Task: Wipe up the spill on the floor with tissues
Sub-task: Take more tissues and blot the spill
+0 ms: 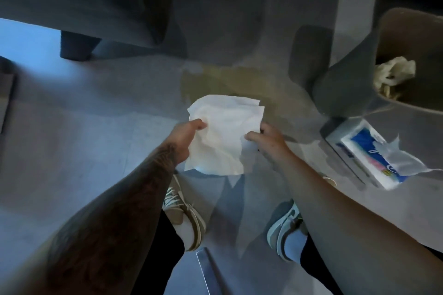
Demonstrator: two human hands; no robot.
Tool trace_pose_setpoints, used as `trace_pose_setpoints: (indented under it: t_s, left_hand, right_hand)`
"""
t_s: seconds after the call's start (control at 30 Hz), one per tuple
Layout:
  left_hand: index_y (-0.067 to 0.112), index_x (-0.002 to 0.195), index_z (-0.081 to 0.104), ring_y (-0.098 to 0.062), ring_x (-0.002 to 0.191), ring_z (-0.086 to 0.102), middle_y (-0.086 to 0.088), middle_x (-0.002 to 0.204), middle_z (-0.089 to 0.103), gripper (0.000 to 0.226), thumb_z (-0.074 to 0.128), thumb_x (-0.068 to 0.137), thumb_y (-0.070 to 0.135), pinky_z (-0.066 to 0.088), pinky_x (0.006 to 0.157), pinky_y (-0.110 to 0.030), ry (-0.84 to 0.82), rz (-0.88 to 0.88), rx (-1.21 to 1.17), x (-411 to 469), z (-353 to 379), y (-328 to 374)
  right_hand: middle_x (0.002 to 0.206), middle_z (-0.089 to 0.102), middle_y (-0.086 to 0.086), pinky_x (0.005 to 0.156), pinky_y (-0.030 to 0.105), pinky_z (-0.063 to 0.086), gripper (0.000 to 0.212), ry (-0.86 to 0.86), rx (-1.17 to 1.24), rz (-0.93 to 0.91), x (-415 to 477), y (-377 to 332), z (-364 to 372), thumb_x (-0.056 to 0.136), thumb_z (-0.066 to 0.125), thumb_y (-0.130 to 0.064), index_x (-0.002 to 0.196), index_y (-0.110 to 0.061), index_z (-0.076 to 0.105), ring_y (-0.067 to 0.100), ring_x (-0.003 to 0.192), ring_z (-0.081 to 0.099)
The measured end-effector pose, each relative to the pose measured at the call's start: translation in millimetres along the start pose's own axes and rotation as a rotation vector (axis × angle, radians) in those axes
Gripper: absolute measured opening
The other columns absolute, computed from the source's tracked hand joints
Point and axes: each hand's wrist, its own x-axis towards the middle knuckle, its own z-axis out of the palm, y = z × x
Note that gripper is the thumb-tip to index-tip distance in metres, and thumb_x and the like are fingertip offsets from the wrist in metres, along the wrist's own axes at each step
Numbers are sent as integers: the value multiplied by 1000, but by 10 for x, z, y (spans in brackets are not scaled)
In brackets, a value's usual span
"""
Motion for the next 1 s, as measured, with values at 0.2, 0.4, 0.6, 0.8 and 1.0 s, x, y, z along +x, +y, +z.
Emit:
trace_pose_setpoints:
  t_s: [0.2,0.4,0.6,0.8,1.0]
  left_hand:
    - [10,121,63,-30,100,64,-7,114,68,31,65,91,17,54,89,-43,254,236,195,469,-237,177]
    - [15,125,53,-26,100,64,-6,116,64,48,74,82,19,56,86,-43,324,376,116,954,-347,636]
    - [13,134,46,-20,93,60,-4,112,60,49,65,88,10,55,76,-32,400,418,187,1388,-352,922]
    - [12,155,18,-30,135,44,-13,152,37,78,61,91,21,42,108,-38,598,510,522,1458,-292,1016]
    - [19,156,15,-35,152,-1,-10,166,7,68,46,99,41,11,122,-52,449,799,1351,1645,-277,1144]
  right_hand:
    - [100,69,-2,70,28,51,22,60,-128,-103,623,-465,392,85,62,-18,107,-17,66,16,84,65]
    - [96,66,3,57,15,42,23,195,-108,-341,1233,-1119,685,85,63,-8,107,-11,61,15,76,61]
    - [138,51,2,80,19,54,62,129,-294,-397,1661,-1532,833,93,63,-27,146,-25,32,25,112,58]
    - [122,57,4,78,29,54,51,95,-493,-453,1919,-1495,834,91,56,-14,138,-29,42,22,96,62]
    - [91,56,2,73,27,49,6,12,-625,-370,2206,-1595,851,91,56,-19,86,-18,58,20,84,56]
